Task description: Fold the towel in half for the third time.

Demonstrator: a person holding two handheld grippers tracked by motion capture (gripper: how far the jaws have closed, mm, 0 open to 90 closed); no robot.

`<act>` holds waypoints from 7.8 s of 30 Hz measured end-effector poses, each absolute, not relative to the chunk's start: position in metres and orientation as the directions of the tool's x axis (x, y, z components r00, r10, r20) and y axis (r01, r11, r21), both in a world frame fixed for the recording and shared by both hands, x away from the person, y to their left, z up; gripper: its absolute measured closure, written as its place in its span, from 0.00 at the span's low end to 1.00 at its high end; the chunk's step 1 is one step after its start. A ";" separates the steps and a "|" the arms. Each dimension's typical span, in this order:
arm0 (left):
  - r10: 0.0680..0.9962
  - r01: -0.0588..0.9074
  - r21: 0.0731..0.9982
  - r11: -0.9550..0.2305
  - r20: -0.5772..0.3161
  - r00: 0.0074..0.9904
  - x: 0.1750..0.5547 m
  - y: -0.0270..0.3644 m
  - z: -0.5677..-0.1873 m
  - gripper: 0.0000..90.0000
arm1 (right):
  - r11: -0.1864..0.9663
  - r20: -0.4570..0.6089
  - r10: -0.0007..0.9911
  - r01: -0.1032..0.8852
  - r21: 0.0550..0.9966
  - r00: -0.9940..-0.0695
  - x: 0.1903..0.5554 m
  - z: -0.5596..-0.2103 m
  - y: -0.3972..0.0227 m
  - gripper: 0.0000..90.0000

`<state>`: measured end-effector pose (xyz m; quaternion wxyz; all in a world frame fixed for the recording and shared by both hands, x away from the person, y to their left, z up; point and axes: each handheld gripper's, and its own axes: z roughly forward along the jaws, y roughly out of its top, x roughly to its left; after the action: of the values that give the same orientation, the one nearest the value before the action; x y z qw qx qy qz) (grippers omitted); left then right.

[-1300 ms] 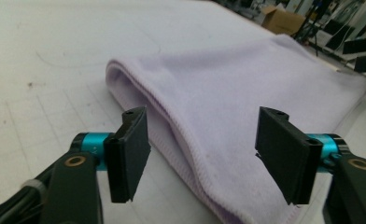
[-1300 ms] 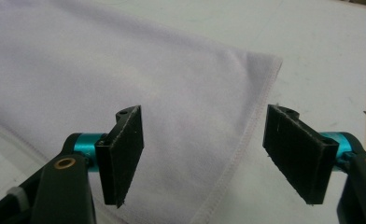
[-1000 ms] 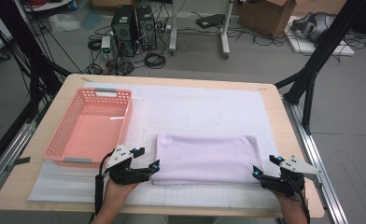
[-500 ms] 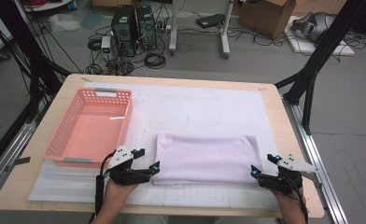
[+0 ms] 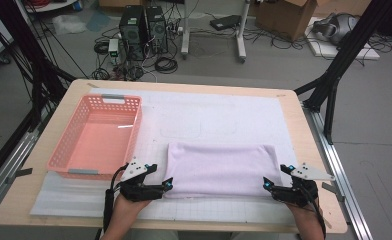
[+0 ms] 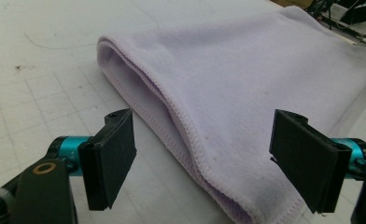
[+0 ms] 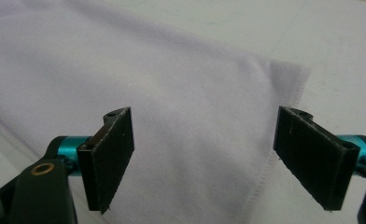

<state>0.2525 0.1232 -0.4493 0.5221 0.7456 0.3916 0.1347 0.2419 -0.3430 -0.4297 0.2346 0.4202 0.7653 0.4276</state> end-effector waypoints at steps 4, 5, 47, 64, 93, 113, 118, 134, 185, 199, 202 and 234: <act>0.728 0.455 0.874 -0.171 -0.199 0.657 0.252 0.121 -0.450 0.28 | 0.278 0.011 0.834 0.438 0.855 -0.552 0.245 -0.426 -0.337 0.21; 0.730 0.458 0.872 -0.173 -0.198 0.654 0.252 0.120 -0.450 0.28 | 0.275 0.015 0.831 0.435 0.857 -0.556 0.246 -0.425 -0.336 0.21; 0.730 0.556 0.795 -0.242 -0.228 0.645 0.245 0.103 -0.456 0.84 | 0.458 0.000 0.638 0.379 0.804 -0.770 0.340 -0.400 -0.192 0.26; 0.725 0.594 0.780 -0.196 -0.293 0.624 0.245 0.107 -0.456 0.87 | 0.582 -0.002 0.531 0.363 0.728 -0.848 0.388 -0.404 -0.117 0.34; 0.719 0.652 0.748 -0.125 -0.385 0.579 0.247 0.118 -0.455 0.90 | 0.786 -0.021 0.326 0.259 0.561 -0.945 0.412 -0.418 -0.057 0.94; 0.637 0.559 0.829 -0.023 -0.419 0.647 0.253 0.117 -0.399 0.90 | 0.588 -0.067 0.365 0.175 0.790 -0.928 0.396 -0.367 -0.092 0.94; 0.618 0.562 0.826 -0.053 -0.415 0.668 0.259 0.097 -0.396 0.90 | 0.577 -0.074 0.386 0.178 0.797 -0.920 0.394 -0.365 -0.112 0.94; 0.545 0.540 0.824 -0.171 -0.377 0.749 0.278 0.019 -0.387 0.90 | 0.541 -0.070 0.478 0.230 0.809 -0.876 0.388 -0.368 -0.185 0.94; 0.644 0.379 0.908 -0.181 -0.182 0.743 0.280 0.070 -0.430 0.28 | 0.415 -0.087 0.775 0.401 0.816 -0.626 0.335 -0.395 -0.321 0.75; 0.650 0.354 0.916 -0.190 -0.153 0.744 0.271 0.093 -0.437 0.27 | 0.333 0.019 0.811 0.487 0.807 -0.585 0.267 -0.422 -0.319 0.55; 0.652 0.359 0.916 -0.180 -0.162 0.741 0.272 0.095 -0.439 0.27 | 0.343 0.032 0.800 0.501 0.795 -0.599 0.268 -0.426 -0.318 0.54; 0.677 0.393 0.907 -0.150 -0.195 0.710 0.273 0.105 -0.447 0.28 | 0.281 0.068 0.844 0.548 0.788 -0.531 0.255 -0.406 -0.327 0.71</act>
<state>0.2729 0.1053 -0.4474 0.5450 0.7469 0.3580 0.1304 0.2550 -0.3267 -0.4056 0.1855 0.4470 0.7786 0.3994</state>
